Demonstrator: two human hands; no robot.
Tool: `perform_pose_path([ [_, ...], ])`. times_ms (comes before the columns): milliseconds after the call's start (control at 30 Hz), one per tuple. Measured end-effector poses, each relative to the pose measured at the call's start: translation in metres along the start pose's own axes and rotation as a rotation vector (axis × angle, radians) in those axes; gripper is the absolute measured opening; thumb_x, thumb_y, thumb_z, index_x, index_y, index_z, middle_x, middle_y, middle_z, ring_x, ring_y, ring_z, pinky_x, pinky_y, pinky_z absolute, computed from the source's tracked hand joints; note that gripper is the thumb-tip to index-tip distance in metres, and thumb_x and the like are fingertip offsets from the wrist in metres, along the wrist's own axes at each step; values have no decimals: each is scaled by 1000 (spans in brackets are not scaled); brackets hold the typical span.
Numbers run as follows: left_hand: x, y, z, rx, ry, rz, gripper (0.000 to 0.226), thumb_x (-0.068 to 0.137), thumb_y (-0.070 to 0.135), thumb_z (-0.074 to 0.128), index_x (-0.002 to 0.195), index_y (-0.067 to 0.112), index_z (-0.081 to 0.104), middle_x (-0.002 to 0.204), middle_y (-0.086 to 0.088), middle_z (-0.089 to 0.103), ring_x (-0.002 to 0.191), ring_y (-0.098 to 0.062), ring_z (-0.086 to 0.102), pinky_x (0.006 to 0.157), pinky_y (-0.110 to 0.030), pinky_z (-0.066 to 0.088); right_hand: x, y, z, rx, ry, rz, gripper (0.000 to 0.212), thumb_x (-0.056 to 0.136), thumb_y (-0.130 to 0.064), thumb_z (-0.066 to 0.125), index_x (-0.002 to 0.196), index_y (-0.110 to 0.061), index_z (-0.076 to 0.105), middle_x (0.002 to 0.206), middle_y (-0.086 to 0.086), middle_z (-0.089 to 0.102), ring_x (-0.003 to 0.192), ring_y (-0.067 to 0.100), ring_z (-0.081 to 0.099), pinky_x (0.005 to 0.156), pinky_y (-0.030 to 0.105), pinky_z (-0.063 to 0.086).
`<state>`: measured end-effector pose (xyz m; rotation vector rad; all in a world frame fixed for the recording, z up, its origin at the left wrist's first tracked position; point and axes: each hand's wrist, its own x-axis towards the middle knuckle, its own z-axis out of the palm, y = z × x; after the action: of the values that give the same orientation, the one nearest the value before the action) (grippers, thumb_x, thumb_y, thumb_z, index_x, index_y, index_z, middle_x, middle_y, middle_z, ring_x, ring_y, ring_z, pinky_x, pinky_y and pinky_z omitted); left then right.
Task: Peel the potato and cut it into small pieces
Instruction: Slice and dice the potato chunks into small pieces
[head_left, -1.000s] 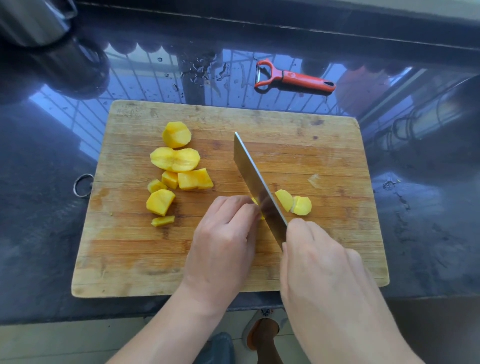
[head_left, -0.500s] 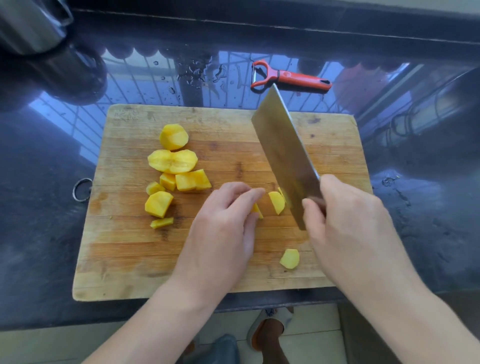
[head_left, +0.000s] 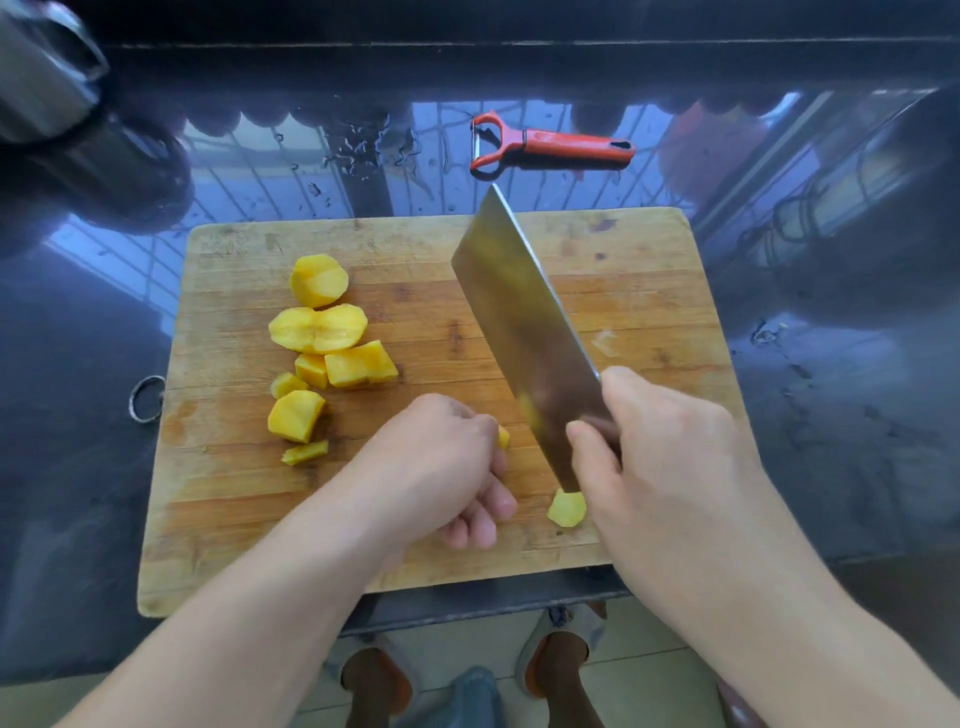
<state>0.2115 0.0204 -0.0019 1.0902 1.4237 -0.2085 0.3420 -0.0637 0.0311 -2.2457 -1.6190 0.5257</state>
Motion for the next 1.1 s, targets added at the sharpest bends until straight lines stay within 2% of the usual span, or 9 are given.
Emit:
perform_pose_path([
  [100, -4, -7, -5, -204, -56, 7, 34, 111, 21, 39, 105, -1, 64, 74, -16, 76, 54, -28, 59, 46, -28, 46, -5, -4, 1, -37, -31, -18, 30, 91, -36, 46, 68, -35, 26, 60, -16, 39, 54, 4, 44, 44, 18, 22],
  [267, -1, -12, -1, -175, -48, 75, 27, 108, 19, 43, 103, 1, 62, 73, -13, 76, 50, -26, 61, 48, -29, 45, -11, -8, 4, -105, -36, -72, 29, 93, -33, 44, 74, -33, 21, 62, -14, 34, 53, 20, 43, 42, 34, 33],
  [367, 3, -13, 0, -172, -42, 88, 25, 107, 19, 44, 101, 3, 63, 73, -13, 77, 49, -25, 61, 48, -28, 44, -13, -9, 9, -138, -7, -87, 36, 93, -26, 54, 78, -35, 22, 65, -13, 35, 53, 23, 47, 42, 37, 39],
  [467, 4, -13, -1, -188, -49, 82, 23, 106, 18, 45, 100, 3, 62, 73, -14, 76, 46, -25, 60, 46, -27, 44, -15, -11, 16, -169, 7, -78, 47, 85, -18, 67, 80, -35, 23, 67, -10, 39, 51, 25, 51, 39, 35, 41],
  [600, 6, -12, -1, -167, -69, 91, 20, 103, 13, 45, 98, 1, 60, 70, -18, 74, 42, -26, 58, 45, -27, 45, -11, -11, 25, -211, 5, -64, 57, 77, -14, 77, 82, -31, 22, 66, -9, 37, 43, 27, 48, 40, 26, 27],
  [700, 7, -11, -4, -161, -87, 84, 20, 103, 10, 44, 96, 0, 59, 67, -19, 72, 42, -28, 59, 42, -26, 47, 0, -8, 26, -215, -23, -93, 47, 89, -17, 67, 79, -31, 23, 68, -10, 37, 50, 26, 39, 44, 29, 25],
  [800, 5, -11, -6, -193, -97, 82, 20, 105, 11, 45, 95, 0, 59, 67, -21, 71, 42, -28, 60, 41, -25, 47, 11, -8, 23, -115, -57, -100, 34, 99, -22, 52, 76, -30, 29, 69, -9, 41, 58, 26, 46, 49, 36, 34],
  [900, 4, -12, -5, -217, -96, 82, 19, 105, 10, 46, 95, 0, 58, 67, -21, 70, 41, -27, 59, 41, -25, 47, 9, -6, 17, -54, 11, -109, 36, 98, -25, 51, 73, -32, 26, 66, -11, 40, 57, 21, 45, 48, 39, 39],
  [1100, 5, -11, -3, -223, -92, 75, 19, 105, 11, 46, 98, -1, 59, 66, -19, 71, 41, -26, 60, 43, -26, 49, -8, -9, 10, -103, 21, -142, 29, 93, -29, 48, 76, -34, 24, 63, -12, 35, 50, 21, 45, 41, 33, 35],
])
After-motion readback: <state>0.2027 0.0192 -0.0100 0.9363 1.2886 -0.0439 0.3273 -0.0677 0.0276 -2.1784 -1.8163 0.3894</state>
